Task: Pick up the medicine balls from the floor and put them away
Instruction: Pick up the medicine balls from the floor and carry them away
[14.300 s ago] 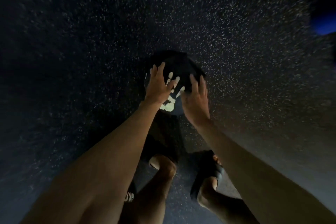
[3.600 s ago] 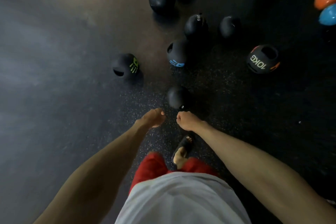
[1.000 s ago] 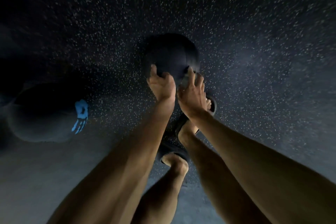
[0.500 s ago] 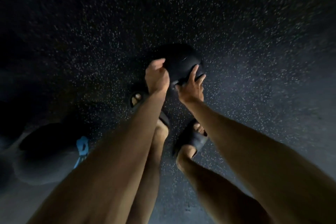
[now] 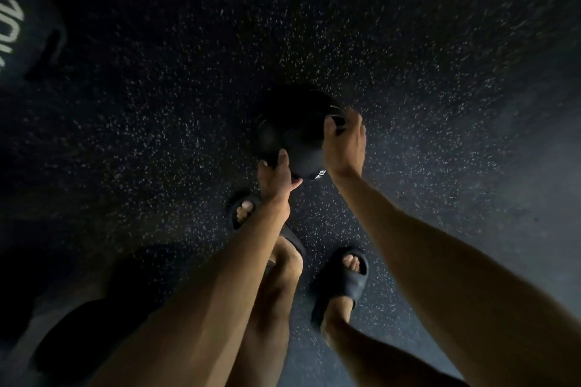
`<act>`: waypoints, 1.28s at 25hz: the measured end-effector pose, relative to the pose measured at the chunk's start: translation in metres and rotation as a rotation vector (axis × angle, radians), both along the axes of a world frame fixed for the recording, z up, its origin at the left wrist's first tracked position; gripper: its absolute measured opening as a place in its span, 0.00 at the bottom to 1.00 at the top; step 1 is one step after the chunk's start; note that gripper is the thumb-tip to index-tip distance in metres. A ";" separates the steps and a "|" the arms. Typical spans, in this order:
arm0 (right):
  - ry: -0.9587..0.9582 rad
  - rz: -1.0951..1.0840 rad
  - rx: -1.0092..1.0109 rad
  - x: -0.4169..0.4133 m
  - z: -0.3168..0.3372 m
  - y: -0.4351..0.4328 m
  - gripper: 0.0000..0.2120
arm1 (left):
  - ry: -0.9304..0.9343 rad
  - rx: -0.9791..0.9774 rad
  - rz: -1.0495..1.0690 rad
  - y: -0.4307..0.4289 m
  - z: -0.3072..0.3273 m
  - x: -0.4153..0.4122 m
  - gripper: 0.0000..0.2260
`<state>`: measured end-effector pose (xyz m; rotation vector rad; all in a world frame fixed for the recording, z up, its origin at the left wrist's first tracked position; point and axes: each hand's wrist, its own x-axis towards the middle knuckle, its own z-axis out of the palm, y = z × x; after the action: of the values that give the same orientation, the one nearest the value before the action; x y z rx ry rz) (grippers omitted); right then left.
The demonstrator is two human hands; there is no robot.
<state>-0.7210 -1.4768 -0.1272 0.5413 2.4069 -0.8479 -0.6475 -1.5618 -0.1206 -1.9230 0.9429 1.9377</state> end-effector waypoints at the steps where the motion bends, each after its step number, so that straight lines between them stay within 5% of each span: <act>1: -0.007 -0.011 -0.016 0.007 0.003 0.006 0.27 | 0.037 -0.030 -0.006 -0.008 0.001 -0.010 0.18; 5: -0.292 -0.032 -0.130 0.004 0.004 -0.013 0.40 | 0.193 -0.045 -0.189 -0.055 0.003 -0.087 0.24; 8: -0.315 -0.269 -0.249 -0.049 -0.003 -0.048 0.46 | 0.254 -0.126 -0.403 -0.078 0.017 -0.139 0.21; 12: -0.308 -0.404 -0.236 -0.123 0.006 -0.063 0.31 | 0.046 -0.422 -0.459 -0.085 0.007 -0.145 0.17; 15: -0.191 -0.355 -0.210 -0.180 0.017 -0.069 0.23 | -0.109 -0.161 -0.371 -0.080 0.006 -0.157 0.25; 18: -0.134 -0.188 -0.225 -0.237 0.026 -0.078 0.29 | -0.069 0.094 -0.286 -0.067 0.022 -0.204 0.33; 21: -0.135 -0.061 -0.294 -0.282 0.020 -0.077 0.34 | -0.034 0.010 -0.035 -0.068 0.027 -0.264 0.31; 25: -0.241 -0.052 -0.266 -0.296 0.010 -0.054 0.28 | 0.012 -0.136 -0.040 -0.088 0.039 -0.318 0.26; 28: -0.433 -0.192 -0.420 -0.299 0.026 -0.068 0.13 | 0.069 -0.203 -0.099 -0.104 0.053 -0.368 0.25; 32: -0.430 -0.383 -0.512 -0.351 0.024 -0.117 0.31 | 0.204 -0.211 -0.323 -0.142 0.052 -0.425 0.27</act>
<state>-1.0718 -1.5938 -0.1034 0.8809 1.6372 -1.3024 -1.0723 -1.7041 -0.0685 -1.5672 1.4671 1.9273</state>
